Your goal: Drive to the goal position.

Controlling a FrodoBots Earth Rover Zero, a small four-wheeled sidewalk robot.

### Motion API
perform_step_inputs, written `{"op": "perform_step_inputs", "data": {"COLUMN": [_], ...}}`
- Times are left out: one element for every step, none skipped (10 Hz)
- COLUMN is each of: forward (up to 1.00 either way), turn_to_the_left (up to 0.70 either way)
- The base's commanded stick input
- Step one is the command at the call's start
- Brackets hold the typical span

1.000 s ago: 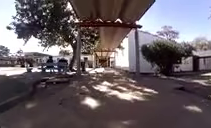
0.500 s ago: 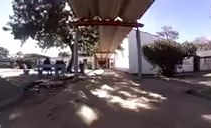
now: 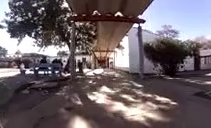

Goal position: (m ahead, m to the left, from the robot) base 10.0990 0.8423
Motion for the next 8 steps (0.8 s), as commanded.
{"op": "perform_step_inputs", "data": {"forward": [0.7, 0.7, 0.7, 0.7, 0.7, 0.7, 0.7, 0.7], "turn_to_the_left": [0.0, 0.0, 0.0, 0.0, 0.0, 0.0, 0.0, 0.0]}}
